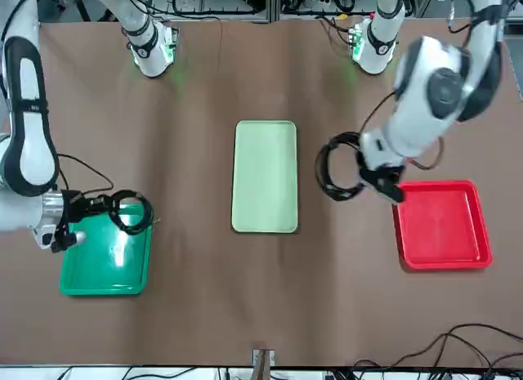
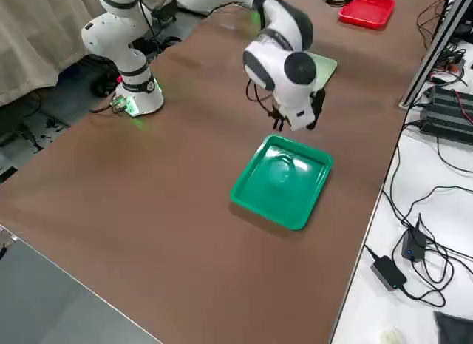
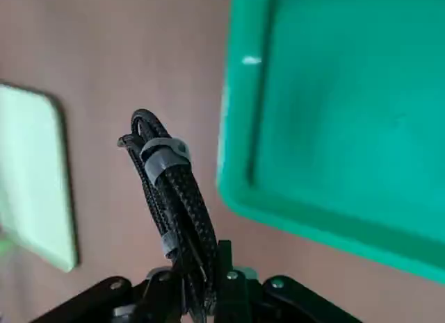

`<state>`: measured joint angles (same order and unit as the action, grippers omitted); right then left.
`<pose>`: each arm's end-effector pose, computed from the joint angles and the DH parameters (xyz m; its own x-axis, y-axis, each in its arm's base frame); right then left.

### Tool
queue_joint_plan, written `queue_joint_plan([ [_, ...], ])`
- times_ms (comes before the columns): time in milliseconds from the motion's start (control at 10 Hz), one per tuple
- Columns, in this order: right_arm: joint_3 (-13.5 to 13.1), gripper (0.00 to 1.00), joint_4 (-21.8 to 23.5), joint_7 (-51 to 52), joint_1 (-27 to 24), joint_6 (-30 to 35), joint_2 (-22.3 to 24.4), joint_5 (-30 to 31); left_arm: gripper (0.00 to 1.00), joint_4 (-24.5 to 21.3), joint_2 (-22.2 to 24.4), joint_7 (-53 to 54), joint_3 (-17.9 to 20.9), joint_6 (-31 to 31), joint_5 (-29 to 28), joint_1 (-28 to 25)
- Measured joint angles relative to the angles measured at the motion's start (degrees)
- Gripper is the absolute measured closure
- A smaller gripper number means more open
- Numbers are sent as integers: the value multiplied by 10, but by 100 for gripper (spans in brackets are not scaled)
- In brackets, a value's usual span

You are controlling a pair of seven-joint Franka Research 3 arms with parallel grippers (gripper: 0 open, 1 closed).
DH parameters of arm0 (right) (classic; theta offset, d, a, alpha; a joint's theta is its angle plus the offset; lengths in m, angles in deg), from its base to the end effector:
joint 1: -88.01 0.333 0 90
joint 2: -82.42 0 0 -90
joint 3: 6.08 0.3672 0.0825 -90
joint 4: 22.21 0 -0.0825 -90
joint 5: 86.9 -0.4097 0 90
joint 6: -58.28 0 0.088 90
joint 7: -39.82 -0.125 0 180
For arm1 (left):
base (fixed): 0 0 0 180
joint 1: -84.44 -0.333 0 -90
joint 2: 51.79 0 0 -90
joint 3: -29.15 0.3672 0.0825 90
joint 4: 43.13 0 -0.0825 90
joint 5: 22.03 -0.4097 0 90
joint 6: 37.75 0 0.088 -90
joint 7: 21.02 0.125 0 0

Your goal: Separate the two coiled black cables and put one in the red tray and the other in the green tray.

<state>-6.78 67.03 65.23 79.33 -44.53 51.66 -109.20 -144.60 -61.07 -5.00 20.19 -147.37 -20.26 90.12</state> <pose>0.7027 -0.0755 0.3339 0.9762 0.1648 -0.1409 0.0909 -0.9009 -0.4243 0.6181 -0.1589 0.4887 0.8664 -0.4993 -0.0026 -0.4983 -0.8651 0.0569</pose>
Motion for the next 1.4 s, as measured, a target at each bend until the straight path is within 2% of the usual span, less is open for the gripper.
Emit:
queue_joint_plan([
  [200,0,84,0,40,-32,-36,-30,3,76,-6,10,72,88,1,19,-4],
  [500,0,84,-1,80,-60,-73,-55,3,76,-11,13,104,200,5,26,-7],
  [700,0,84,-1,82,-65,-103,-66,3,76,-18,0,115,256,-12,27,-7],
  [1000,1,80,-2,85,-65,-138,-82,3,76,-23,-50,117,316,-95,28,-8],
  [1100,1,73,-2,92,-65,-146,-86,3,76,-23,-72,122,326,-122,39,-8],
  [1300,1,62,-3,101,-66,-150,-89,3,76,-23,-119,175,347,-167,115,-10],
  [1400,1,49,-4,102,-66,-150,-89,3,76,-23,-144,213,356,-185,156,-16],
])
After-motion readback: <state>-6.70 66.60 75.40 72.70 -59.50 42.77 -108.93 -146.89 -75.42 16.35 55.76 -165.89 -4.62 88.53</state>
